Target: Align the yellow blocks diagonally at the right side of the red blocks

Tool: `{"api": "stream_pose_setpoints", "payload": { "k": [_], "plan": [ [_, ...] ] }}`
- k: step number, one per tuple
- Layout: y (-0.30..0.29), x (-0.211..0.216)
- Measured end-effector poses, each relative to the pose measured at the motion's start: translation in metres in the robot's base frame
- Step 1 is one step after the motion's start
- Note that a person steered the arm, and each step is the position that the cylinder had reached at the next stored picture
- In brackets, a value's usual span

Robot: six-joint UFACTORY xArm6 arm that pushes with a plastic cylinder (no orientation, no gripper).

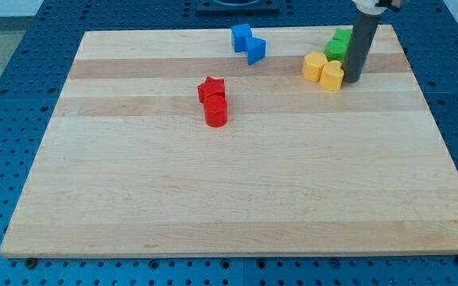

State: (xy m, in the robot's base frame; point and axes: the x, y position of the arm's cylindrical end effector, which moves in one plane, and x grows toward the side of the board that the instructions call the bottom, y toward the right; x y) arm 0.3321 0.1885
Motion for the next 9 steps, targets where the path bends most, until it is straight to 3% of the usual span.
{"api": "stream_pose_setpoints", "payload": {
  "k": [1, 3, 5, 6, 7, 9],
  "plan": [
    [-0.003, -0.01],
    [-0.071, -0.022],
    [-0.057, -0.059],
    [-0.098, -0.068],
    [-0.096, -0.068],
    [-0.041, 0.007]
  ]
}}
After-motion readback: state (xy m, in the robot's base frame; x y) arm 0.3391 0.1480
